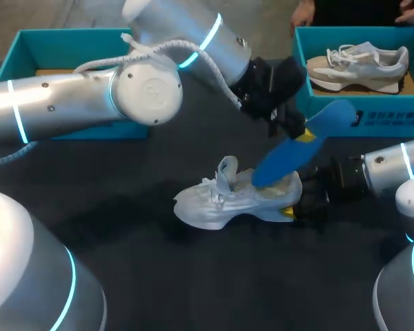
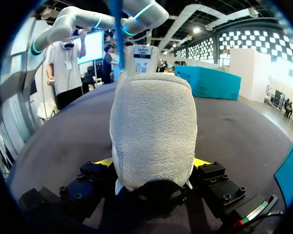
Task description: Take the shoe out of the shoebox, open the shoe tongue, remove and reinsert the insole, then place the shoe into the shoebox
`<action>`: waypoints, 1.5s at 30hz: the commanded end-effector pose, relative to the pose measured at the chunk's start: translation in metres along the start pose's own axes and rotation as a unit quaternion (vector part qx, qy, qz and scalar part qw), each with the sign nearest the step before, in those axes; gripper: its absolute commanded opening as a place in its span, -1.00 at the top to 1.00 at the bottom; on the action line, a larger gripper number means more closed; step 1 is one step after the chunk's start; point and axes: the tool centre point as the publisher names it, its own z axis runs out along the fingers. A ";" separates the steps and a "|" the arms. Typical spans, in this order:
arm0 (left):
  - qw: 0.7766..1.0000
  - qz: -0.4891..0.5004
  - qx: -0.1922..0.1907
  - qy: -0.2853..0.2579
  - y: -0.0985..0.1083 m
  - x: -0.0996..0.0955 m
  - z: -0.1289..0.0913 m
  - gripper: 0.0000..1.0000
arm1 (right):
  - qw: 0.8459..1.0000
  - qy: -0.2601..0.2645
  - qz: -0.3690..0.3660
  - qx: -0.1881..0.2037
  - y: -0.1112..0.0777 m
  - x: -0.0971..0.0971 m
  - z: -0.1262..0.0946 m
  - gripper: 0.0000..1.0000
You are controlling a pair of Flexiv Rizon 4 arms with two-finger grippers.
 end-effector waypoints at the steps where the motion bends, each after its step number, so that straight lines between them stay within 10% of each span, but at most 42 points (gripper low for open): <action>1: 1.000 0.005 0.007 0.011 -0.002 0.000 -0.008 1.00 | 1.000 -0.001 0.000 0.002 -0.001 0.001 0.003 1.00; 26: 1.000 0.005 0.007 0.011 -0.002 0.000 -0.008 1.00 | 1.000 -0.001 0.000 0.002 -0.001 0.001 0.003 1.00; 45: 0.979 -0.127 0.156 0.018 -0.051 0.063 -0.057 1.00 | 1.000 -0.001 0.000 0.002 -0.001 0.001 0.003 1.00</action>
